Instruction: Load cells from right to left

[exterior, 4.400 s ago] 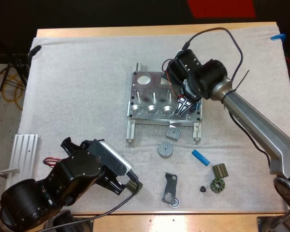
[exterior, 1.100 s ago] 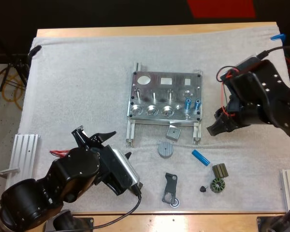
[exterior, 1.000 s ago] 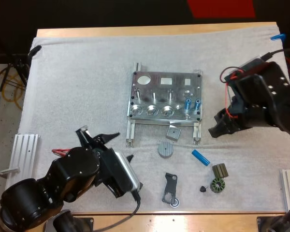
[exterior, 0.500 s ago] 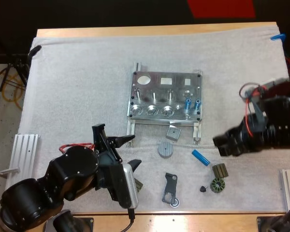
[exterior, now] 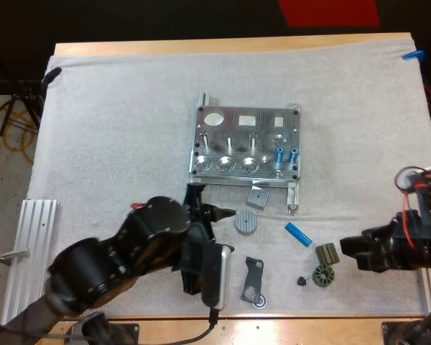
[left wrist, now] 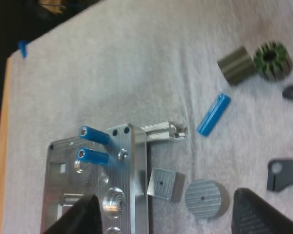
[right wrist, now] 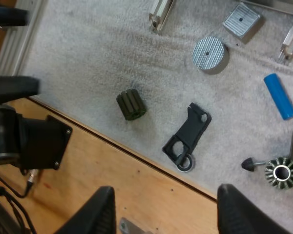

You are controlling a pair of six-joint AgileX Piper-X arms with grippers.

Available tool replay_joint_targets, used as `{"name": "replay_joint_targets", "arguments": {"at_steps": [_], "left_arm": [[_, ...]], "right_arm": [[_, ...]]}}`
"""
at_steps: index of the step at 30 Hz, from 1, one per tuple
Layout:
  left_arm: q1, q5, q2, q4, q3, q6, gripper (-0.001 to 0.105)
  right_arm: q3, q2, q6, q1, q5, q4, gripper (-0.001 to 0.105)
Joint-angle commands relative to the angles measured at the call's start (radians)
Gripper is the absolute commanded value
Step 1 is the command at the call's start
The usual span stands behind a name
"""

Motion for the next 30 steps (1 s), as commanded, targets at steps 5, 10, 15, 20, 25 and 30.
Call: {"name": "replay_joint_targets", "arguments": {"at_steps": [5, 10, 15, 20, 25, 30], "left_arm": [[-0.002, 0.007, 0.108, -0.029, -0.001, 0.137, 0.057], [-0.002, 0.007, 0.208, -0.077, -0.001, 0.18, 0.057], [-0.002, 0.007, 0.31, -0.148, -0.001, 0.229, 0.057], [-0.002, 0.007, 0.417, -0.191, -0.001, 0.328, 0.057], [-0.002, 0.072, 0.509, -0.205, -0.001, 0.435, 0.057], [-0.002, 0.201, 0.588, -0.252, -0.001, 0.528, 0.057]], "right_arm": [[0.002, -0.078, 0.042, 0.0, -0.014, 0.041, 0.047], [0.002, -0.125, 0.065, 0.0, -0.014, 0.041, 0.047], [0.002, -0.146, 0.065, 0.0, -0.014, 0.041, 0.047], [0.002, -0.147, 0.065, 0.0, -0.014, 0.041, 0.047], [0.002, -0.147, 0.065, 0.0, -0.012, 0.041, 0.047], [0.002, -0.147, 0.065, 0.0, -0.005, 0.039, 0.047]]}}
